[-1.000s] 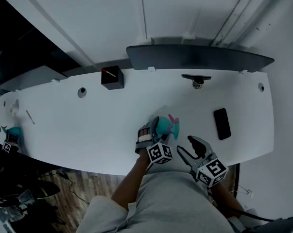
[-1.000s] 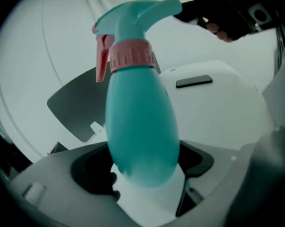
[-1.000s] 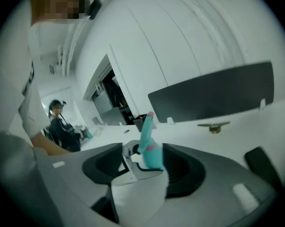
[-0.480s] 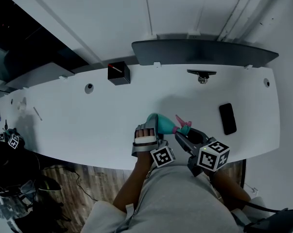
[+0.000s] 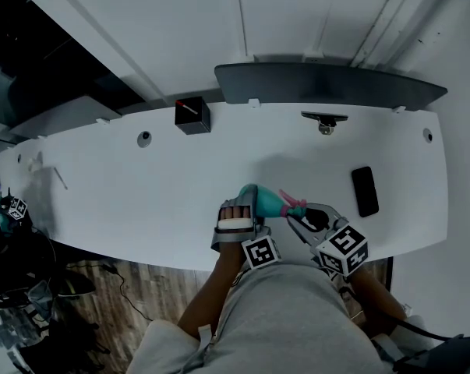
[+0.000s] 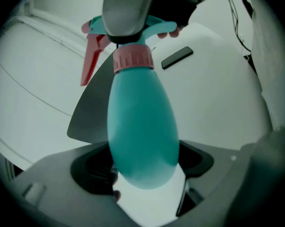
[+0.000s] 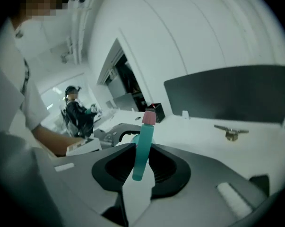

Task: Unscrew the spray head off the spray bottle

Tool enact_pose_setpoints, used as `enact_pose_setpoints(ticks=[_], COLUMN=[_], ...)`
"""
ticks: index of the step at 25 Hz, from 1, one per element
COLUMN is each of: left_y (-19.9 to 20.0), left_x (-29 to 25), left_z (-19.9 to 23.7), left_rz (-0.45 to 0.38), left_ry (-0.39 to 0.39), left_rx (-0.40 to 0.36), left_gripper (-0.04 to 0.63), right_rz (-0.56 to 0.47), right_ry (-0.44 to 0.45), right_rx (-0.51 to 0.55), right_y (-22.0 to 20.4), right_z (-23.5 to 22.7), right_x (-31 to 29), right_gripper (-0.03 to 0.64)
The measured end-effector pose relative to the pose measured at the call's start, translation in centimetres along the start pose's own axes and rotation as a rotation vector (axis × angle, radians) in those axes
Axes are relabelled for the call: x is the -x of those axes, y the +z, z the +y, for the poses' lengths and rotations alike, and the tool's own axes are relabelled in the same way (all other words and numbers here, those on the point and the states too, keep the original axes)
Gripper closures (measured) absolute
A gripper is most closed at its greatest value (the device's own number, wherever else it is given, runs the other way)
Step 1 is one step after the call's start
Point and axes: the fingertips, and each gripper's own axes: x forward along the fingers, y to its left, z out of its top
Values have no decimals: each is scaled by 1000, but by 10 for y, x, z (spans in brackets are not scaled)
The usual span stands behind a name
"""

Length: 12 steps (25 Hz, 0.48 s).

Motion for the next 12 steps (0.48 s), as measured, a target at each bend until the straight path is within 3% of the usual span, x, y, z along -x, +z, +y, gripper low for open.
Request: enact_pose_setpoints(ticks=[2, 5, 6, 8, 12], left_y=[3, 11, 12, 14, 12], left_x=[1, 4, 5, 7, 5], left_z=[-7, -14, -17, -19, -17], left_rz=[-31, -99, -114, -121, -108], left_ry=[-29, -61, -69, -75, -57], left_rx=[9, -17, -15, 10, 46], left_gripper=[190, 190, 190, 192, 192], right_rz=[56, 180, 209, 216, 169], right_ry=[21, 51, 60, 81, 53], right_rx=[336, 1084, 1216, 1243, 1112], right_y=[-2, -19, -24, -25, -18], right_z=[12, 26, 26, 26, 27], right_x=[2, 7, 8, 9, 7], right_gripper=[526, 526, 526, 526, 522])
